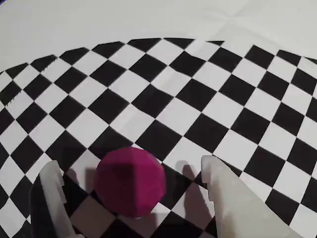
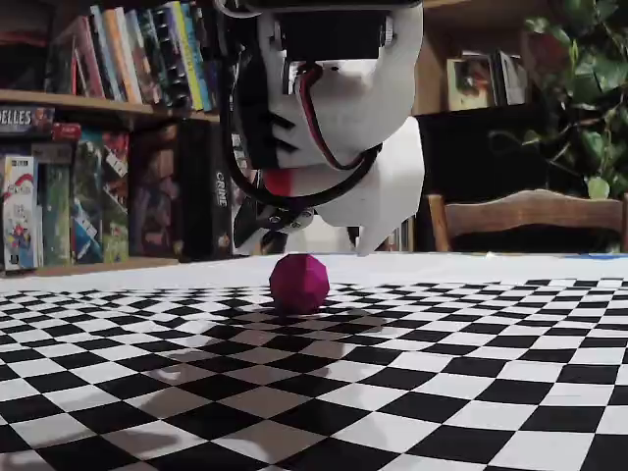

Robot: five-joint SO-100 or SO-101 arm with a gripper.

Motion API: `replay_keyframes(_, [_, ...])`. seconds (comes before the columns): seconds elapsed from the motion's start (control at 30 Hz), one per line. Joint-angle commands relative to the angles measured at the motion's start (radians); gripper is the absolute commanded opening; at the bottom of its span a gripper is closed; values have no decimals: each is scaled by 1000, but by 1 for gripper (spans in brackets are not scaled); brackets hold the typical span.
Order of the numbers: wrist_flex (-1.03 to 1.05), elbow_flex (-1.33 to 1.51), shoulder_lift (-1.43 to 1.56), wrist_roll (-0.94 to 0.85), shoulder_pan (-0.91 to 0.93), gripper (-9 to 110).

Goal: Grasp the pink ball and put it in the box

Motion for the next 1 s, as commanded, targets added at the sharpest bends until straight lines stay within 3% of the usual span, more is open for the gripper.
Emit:
replay_keyframes(0.0, [-11,-57,5,3,9,33])
replay_keyframes(0.97, [-8,-141,-91,3,6,33])
